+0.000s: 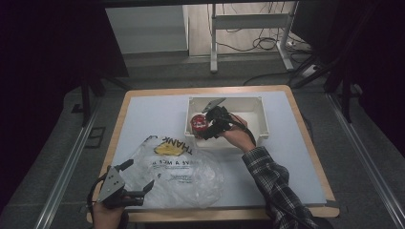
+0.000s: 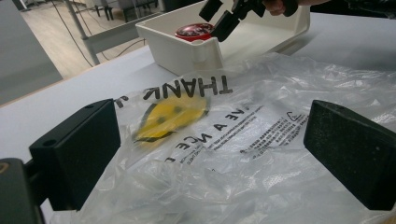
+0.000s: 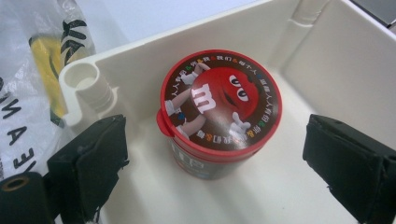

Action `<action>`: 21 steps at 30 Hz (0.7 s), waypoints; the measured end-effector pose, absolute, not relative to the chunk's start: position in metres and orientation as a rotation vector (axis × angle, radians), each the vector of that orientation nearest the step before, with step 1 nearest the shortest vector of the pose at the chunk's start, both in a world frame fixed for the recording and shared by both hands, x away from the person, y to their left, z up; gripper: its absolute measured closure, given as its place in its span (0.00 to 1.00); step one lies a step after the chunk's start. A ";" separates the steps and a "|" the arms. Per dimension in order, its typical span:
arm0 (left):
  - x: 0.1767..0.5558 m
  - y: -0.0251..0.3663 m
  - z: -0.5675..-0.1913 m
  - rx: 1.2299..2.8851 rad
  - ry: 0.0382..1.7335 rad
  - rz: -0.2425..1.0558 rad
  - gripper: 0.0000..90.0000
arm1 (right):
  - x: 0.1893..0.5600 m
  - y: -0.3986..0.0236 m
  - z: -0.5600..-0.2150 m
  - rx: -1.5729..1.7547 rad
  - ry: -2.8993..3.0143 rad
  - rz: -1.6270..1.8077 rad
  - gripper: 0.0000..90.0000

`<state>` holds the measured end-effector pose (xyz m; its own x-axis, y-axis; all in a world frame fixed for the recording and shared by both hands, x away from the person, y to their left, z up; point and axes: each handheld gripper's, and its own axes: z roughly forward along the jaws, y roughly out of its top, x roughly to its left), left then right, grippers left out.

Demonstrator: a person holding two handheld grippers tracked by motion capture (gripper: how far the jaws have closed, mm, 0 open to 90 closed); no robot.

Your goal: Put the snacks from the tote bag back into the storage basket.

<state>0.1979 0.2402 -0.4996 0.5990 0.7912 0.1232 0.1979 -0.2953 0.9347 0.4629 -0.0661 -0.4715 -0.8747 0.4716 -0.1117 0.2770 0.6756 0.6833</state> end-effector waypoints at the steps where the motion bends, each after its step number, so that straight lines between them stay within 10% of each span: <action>1: 0.198 0.240 -0.500 1.811 0.804 0.731 0.04 | 0.463 -0.067 -0.471 0.593 2.611 1.000 0.08; 21: 0.198 0.239 -0.500 1.811 0.803 0.730 0.04 | 0.444 -0.077 -0.467 0.591 2.646 1.048 0.08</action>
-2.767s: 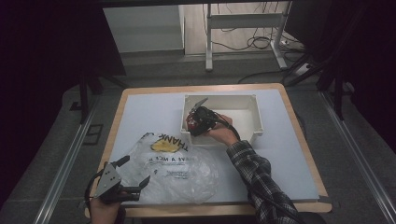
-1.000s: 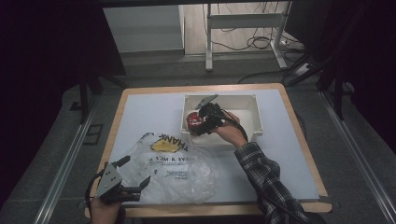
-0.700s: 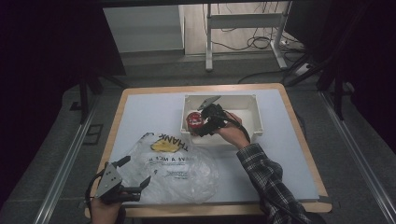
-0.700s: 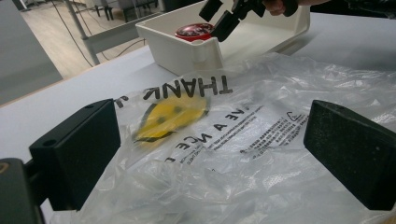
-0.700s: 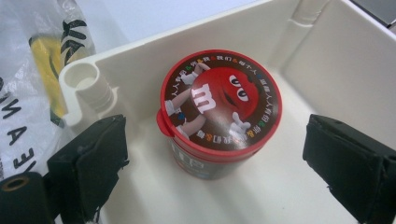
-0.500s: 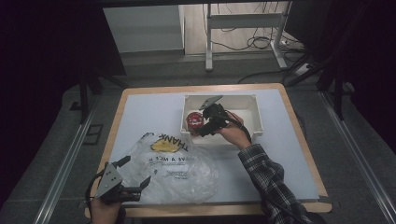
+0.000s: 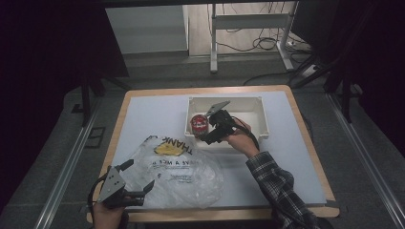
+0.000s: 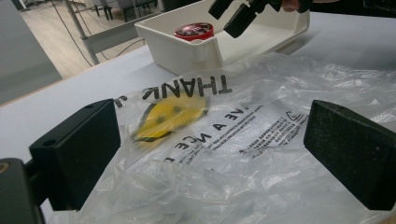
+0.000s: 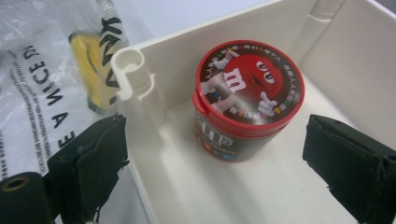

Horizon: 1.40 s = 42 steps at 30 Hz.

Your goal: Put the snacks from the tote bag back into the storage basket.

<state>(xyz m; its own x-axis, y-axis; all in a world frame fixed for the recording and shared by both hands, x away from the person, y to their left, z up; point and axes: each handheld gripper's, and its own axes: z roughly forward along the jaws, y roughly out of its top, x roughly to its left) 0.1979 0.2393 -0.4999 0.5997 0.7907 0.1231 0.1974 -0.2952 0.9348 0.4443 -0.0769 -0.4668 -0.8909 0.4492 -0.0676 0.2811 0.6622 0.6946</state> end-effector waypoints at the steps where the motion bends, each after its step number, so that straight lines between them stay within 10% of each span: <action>1: 0.198 0.239 -0.500 1.811 0.803 0.730 0.04 | 0.442 -0.078 -0.467 0.593 2.644 1.057 0.08; 42: 0.198 0.237 -0.500 1.817 0.796 0.726 0.04 | 0.385 -0.102 -0.471 0.535 2.663 1.151 0.08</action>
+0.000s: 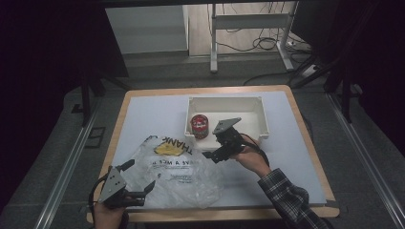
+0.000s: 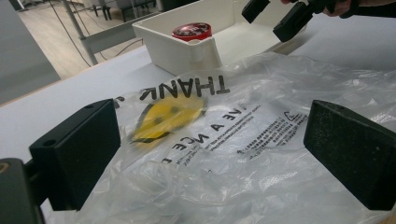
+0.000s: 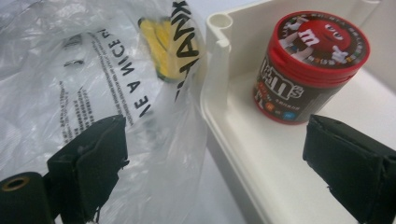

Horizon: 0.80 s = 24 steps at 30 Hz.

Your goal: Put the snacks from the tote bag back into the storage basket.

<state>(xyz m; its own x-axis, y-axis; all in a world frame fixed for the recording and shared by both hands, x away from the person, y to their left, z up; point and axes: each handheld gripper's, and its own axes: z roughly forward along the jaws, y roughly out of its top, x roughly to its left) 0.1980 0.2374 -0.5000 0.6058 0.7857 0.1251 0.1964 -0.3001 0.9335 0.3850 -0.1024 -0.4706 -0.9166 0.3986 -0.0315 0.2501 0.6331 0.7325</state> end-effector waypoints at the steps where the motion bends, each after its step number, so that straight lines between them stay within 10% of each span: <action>1: 0.198 0.237 -0.500 1.817 0.796 0.726 0.04 | 0.384 -0.103 -0.471 0.534 2.665 1.153 0.08; 24: 0.199 0.236 -0.501 1.830 0.795 0.719 0.04 | 0.359 -0.120 -0.474 0.524 2.658 1.188 0.08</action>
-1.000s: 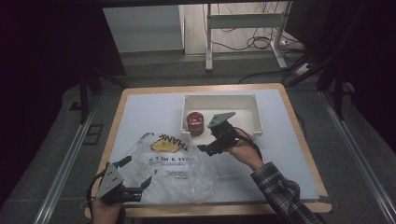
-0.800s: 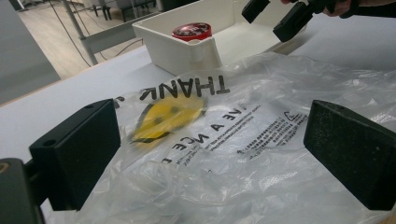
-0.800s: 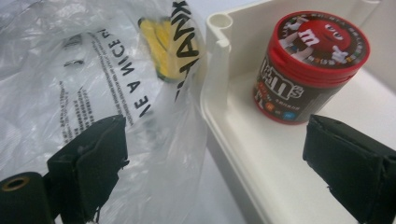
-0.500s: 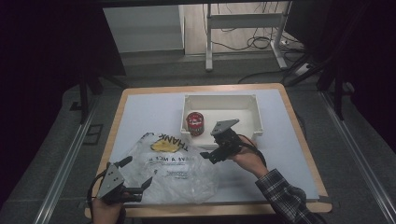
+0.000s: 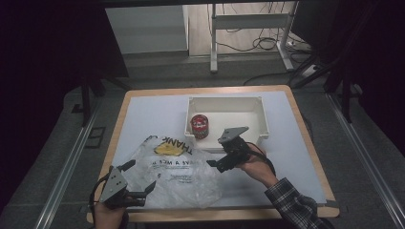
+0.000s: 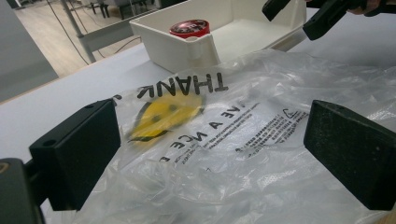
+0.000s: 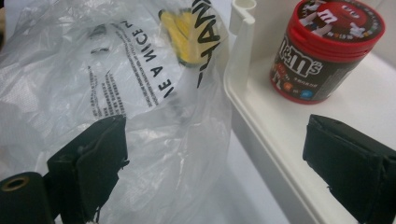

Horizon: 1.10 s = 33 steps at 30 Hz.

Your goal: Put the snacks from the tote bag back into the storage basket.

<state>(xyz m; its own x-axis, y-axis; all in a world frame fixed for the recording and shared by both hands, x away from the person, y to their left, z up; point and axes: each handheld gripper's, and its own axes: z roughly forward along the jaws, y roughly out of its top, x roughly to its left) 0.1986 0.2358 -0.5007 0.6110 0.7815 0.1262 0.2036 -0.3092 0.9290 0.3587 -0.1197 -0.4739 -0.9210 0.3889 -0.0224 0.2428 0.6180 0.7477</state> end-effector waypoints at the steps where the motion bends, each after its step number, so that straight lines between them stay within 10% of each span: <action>1: 0.199 0.236 -0.501 1.831 0.795 0.718 0.04 | 0.356 -0.120 -0.475 0.522 2.660 1.186 0.08; 33: 0.199 0.236 -0.501 1.831 0.802 0.715 0.04 | 0.329 -0.159 -0.501 0.572 2.654 1.234 0.06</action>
